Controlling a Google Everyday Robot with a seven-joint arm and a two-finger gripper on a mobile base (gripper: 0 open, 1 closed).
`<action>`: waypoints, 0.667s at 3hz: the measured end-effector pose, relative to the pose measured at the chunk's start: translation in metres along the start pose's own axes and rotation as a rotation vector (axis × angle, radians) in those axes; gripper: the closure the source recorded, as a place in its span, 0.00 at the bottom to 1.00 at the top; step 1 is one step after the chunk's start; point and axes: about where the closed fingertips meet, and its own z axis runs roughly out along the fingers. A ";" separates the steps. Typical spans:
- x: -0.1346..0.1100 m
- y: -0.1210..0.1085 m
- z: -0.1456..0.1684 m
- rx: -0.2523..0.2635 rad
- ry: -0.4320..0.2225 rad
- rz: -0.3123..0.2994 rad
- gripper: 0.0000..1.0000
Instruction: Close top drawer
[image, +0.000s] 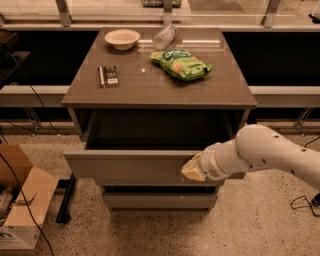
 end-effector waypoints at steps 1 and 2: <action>0.001 -0.010 0.006 0.048 -0.007 -0.003 1.00; 0.001 -0.032 0.014 0.107 -0.025 0.000 1.00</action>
Offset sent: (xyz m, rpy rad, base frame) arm 0.0612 -0.0193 -0.0153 -0.0159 -0.1484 -0.1197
